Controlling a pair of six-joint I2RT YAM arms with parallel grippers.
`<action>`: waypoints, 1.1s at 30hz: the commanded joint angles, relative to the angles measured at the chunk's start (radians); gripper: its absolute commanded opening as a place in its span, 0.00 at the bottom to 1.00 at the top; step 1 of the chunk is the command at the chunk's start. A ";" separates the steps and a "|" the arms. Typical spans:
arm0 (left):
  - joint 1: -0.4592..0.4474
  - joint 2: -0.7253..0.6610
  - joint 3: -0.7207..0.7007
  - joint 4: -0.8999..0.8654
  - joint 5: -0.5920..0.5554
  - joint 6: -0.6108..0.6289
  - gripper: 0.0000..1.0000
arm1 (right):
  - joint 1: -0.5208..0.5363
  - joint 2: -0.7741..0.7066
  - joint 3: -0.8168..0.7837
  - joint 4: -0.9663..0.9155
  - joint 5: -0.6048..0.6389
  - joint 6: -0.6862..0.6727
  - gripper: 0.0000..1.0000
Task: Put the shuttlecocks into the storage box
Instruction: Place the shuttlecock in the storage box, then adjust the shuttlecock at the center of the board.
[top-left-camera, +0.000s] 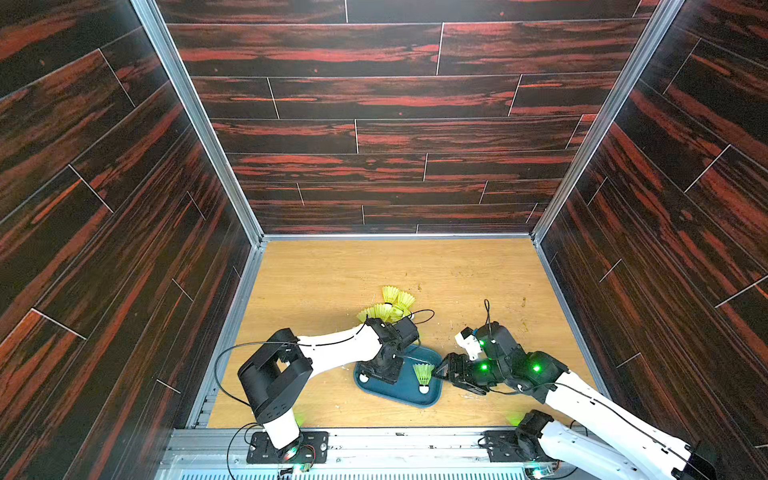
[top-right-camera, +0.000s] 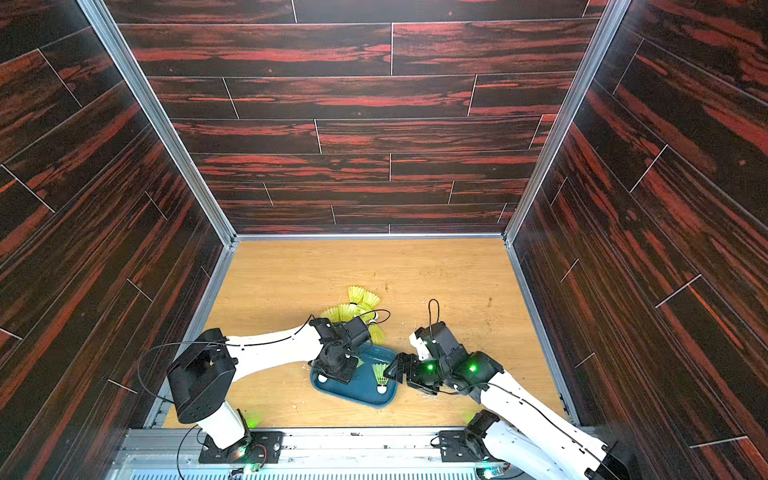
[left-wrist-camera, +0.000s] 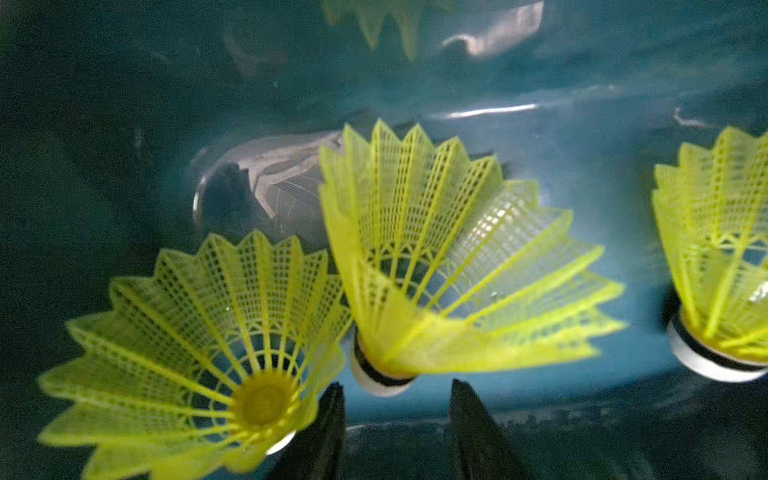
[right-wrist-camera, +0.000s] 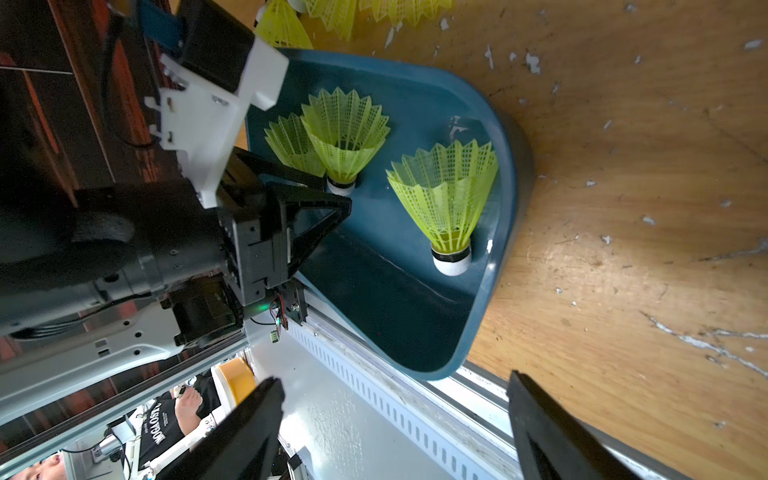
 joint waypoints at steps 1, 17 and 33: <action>0.001 -0.018 0.001 -0.006 -0.007 -0.004 0.43 | -0.002 0.003 0.001 -0.002 -0.005 0.003 0.89; -0.008 -0.102 0.015 -0.028 0.036 -0.037 0.51 | -0.002 0.017 0.017 -0.012 0.002 -0.003 0.88; -0.012 -0.186 0.034 -0.054 0.035 -0.053 0.57 | -0.002 0.012 0.072 -0.067 0.057 -0.012 0.86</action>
